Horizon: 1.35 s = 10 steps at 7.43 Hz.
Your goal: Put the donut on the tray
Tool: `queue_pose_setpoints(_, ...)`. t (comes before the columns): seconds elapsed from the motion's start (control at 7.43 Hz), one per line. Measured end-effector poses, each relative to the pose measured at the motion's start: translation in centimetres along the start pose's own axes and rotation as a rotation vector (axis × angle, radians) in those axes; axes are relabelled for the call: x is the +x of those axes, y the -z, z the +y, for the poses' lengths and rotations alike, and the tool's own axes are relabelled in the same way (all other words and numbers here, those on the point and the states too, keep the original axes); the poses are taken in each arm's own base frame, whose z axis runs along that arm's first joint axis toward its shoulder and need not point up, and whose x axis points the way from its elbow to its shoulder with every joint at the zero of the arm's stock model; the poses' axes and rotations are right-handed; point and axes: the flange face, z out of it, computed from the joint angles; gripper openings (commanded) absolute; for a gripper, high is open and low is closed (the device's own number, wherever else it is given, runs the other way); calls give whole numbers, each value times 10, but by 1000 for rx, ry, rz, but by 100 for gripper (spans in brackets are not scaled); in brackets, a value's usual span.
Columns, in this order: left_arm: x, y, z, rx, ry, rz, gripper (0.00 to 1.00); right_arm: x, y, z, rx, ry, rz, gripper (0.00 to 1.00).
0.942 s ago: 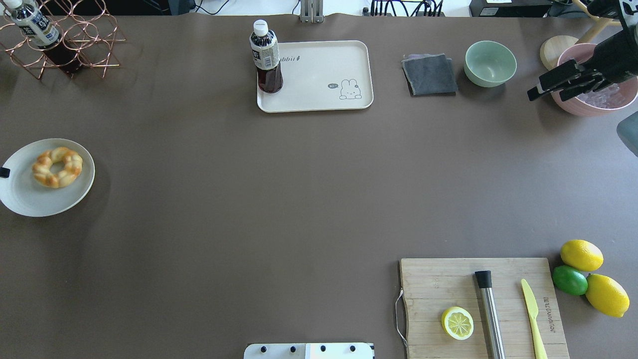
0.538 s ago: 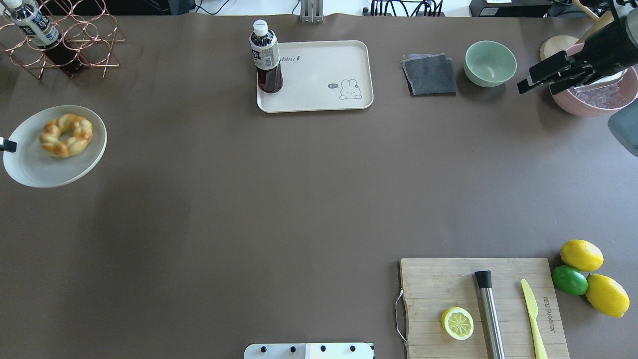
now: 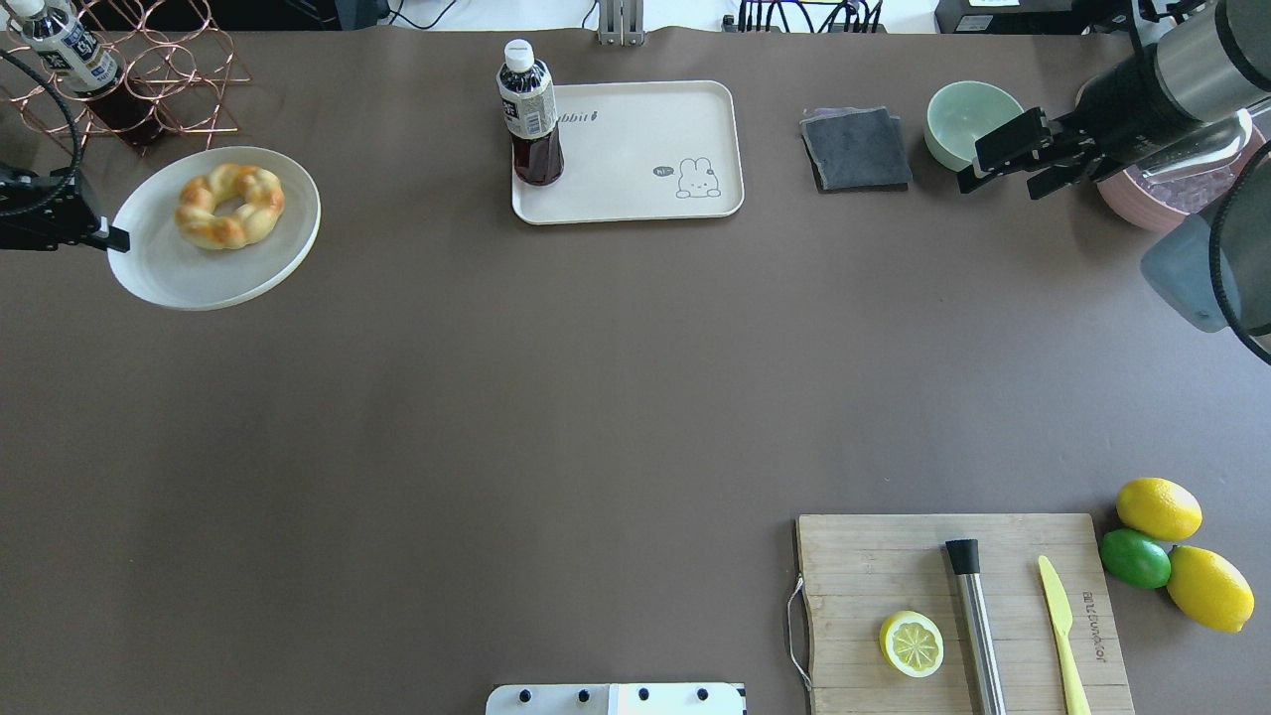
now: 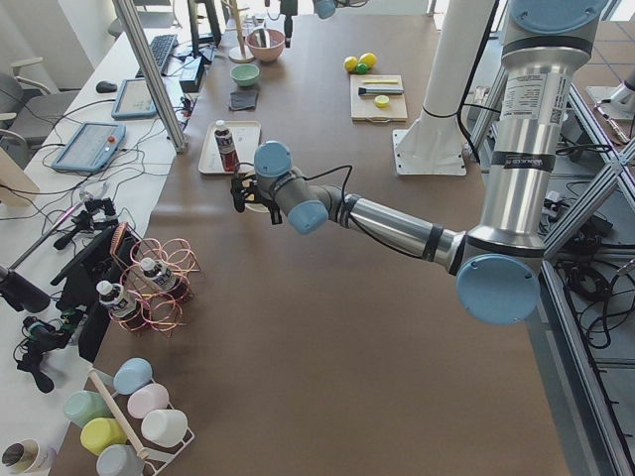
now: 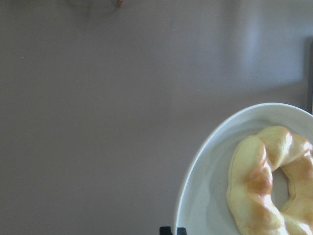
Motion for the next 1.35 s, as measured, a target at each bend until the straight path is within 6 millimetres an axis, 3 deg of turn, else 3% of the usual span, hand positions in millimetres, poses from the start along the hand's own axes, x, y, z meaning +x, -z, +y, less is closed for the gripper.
queue_pose_setpoints(0.27, 86, -15, 21, 18, 53, -16, 0, -45, -16, 8, 3, -50, -20, 100)
queue_pose_setpoints(0.67, 211, -52, 78, 34, 136, -12, 0, -90, -43, 32, 47, -73, -86, 100)
queue_pose_setpoints(0.94, 272, -79, 119, 48, 174, -8, 0, -113, -45, 47, 41, -48, -123, 100)
queue_pose_setpoints(1.35, 333, -102, 166, 73, 205, -12, 0, -144, -44, 69, 19, -51, -170, 100)
